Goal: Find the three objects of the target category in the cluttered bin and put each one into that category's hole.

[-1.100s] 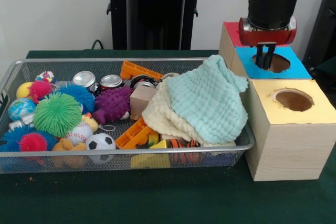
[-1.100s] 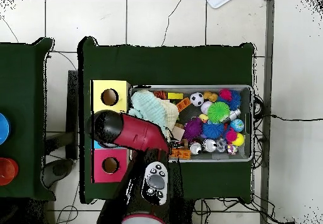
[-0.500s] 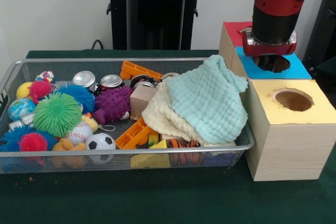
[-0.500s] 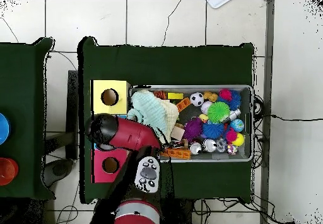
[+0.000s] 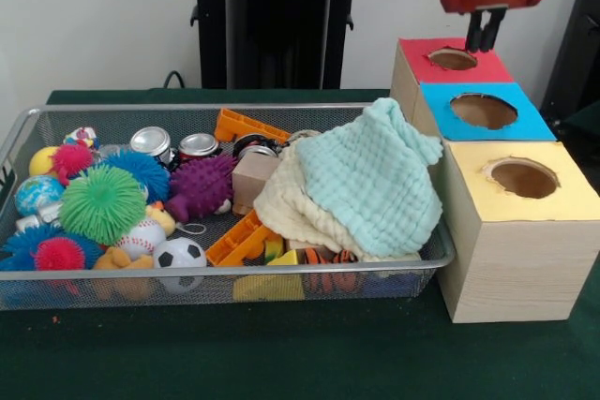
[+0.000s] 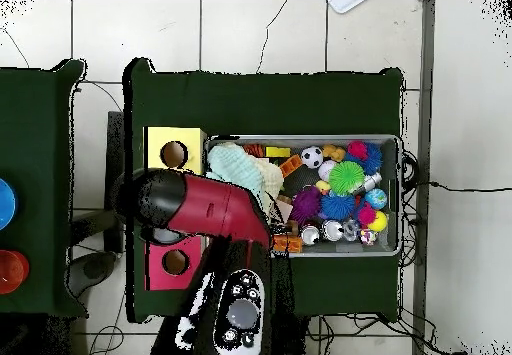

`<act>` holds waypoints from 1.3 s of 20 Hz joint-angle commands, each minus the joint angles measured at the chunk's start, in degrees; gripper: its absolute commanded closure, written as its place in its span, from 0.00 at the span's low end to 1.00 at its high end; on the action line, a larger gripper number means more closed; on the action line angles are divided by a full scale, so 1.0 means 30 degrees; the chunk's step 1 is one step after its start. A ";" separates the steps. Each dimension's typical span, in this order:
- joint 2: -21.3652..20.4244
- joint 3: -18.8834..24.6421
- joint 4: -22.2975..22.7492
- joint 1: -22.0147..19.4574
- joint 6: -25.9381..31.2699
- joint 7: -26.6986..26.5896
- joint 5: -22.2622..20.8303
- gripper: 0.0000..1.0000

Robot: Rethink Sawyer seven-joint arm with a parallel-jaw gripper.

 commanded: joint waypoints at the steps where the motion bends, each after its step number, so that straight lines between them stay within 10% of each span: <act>1: -0.1761 -0.0088 -0.0520 -0.2367 0.0925 -0.0495 -0.2443 1.00; 13: -0.1839 0.4729 0.0016 -1.0369 -0.2446 -0.8673 -0.7468 1.00; 14: -0.2018 0.5647 0.0260 -1.1110 -0.2494 -0.8228 -0.8032 0.00; 26: -0.1597 0.7821 0.0767 -1.2527 -0.5009 -0.6019 -0.9210 0.00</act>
